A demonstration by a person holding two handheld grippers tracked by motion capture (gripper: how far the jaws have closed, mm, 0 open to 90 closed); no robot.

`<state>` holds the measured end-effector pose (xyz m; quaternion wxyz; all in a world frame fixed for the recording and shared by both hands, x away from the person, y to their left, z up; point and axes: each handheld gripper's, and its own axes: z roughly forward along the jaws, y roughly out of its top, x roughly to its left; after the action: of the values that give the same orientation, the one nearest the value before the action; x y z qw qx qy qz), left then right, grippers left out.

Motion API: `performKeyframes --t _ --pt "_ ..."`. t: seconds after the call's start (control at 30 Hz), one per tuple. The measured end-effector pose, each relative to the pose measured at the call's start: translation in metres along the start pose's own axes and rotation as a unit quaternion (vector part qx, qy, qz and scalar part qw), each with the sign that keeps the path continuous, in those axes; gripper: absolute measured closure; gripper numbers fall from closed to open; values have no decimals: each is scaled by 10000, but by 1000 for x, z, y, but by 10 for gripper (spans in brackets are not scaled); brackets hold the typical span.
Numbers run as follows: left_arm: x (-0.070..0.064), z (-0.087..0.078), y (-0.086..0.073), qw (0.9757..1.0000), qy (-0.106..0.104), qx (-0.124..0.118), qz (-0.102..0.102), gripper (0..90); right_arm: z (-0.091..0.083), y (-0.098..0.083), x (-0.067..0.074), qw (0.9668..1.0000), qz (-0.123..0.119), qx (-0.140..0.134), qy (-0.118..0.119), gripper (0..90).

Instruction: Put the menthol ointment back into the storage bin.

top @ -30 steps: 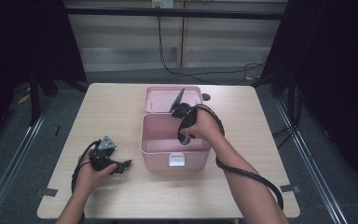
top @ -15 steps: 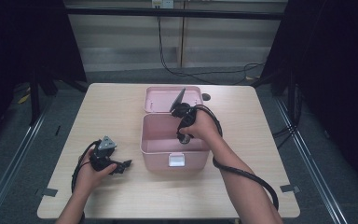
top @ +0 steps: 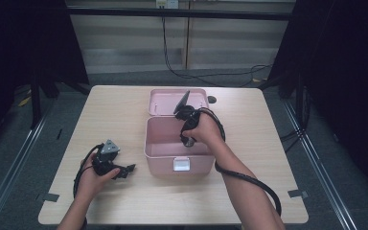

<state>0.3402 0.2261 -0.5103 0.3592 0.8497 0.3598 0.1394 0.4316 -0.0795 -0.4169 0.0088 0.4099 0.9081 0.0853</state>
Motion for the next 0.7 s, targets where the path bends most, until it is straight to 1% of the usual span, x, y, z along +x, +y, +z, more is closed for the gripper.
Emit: performKeyframes --t 0.13,0.17,0.23,0.3,0.43,0.47,0.7 --pt "0 0 0 10000 0 2 1 60 3 0 -1 10000 68 -35 -15 504" --pt "0 0 0 10000 0 0 -1 60 3 1 -1 9999 130 -48 -15 505" --pt "0 0 0 10000 0 0 0 60 4 1 -1 9999 123 -76 -41 504" --pt "0 0 0 10000 0 1 2 60 4 1 -2 9998 206 -82 -21 504" --pt "0 0 0 10000 -14 4 3 60 4 2 -3 9997 249 -58 -62 505" --pt "0 0 0 10000 -16 4 3 60 3 2 -2 9995 304 -66 -66 505" --pt "0 0 0 10000 -17 10 12 60 7 3 -4 9993 344 -83 -78 504"
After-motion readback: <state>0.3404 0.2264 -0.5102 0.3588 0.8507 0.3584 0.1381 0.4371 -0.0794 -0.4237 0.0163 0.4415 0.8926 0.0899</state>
